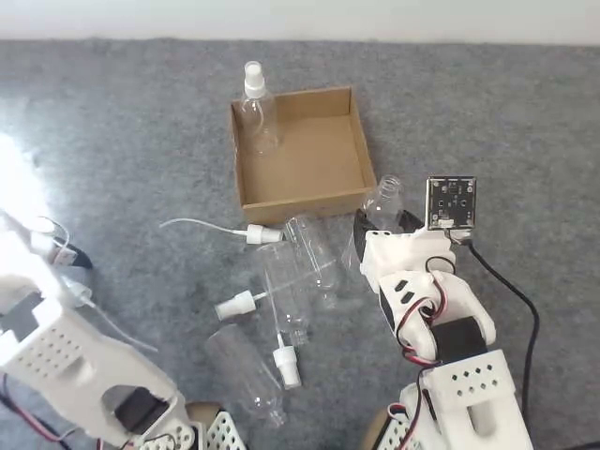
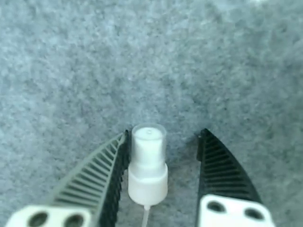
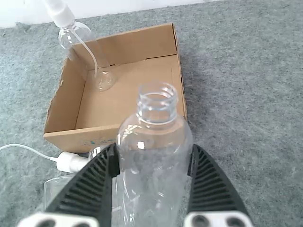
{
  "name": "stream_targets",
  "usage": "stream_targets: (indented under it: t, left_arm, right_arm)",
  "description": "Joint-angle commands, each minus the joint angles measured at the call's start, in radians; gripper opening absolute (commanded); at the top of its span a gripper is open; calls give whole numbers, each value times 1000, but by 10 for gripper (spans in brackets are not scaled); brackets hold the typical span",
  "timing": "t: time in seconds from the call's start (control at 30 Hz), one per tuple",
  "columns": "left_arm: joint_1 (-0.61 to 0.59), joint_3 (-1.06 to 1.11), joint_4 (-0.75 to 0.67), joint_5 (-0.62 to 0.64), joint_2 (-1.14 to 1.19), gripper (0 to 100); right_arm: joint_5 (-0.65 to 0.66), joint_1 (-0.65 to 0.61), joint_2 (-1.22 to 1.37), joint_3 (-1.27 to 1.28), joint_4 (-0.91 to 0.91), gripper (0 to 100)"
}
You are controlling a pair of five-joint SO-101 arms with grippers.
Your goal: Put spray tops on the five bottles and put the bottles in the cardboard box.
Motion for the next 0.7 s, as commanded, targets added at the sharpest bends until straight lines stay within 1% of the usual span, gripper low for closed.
stream_targets:
  t: [0.0, 0.1, 0.17, 0.43, 0.53, 0.67]
  left_arm:
    - [9, 39, -17, -60, -5, 139]
    - [9, 39, -14, -89, -5, 52]
    - [9, 39, -15, -103, -5, 24]
    - [9, 18, -2, -100, -17, 19]
    - [8, -39, 52, -100, -20, 19]
    - [5, -159, 161, -100, -18, 19]
  right_arm:
    - [-5, 10, -28, -9, -24, 56]
    - [-5, 10, -28, -9, -24, 56]
    - [-5, 10, -28, -9, -24, 56]
    - [-5, 10, -28, -9, -24, 56]
    - [-5, 10, -28, -9, -24, 56]
    - [-5, 10, -30, -9, -24, 56]
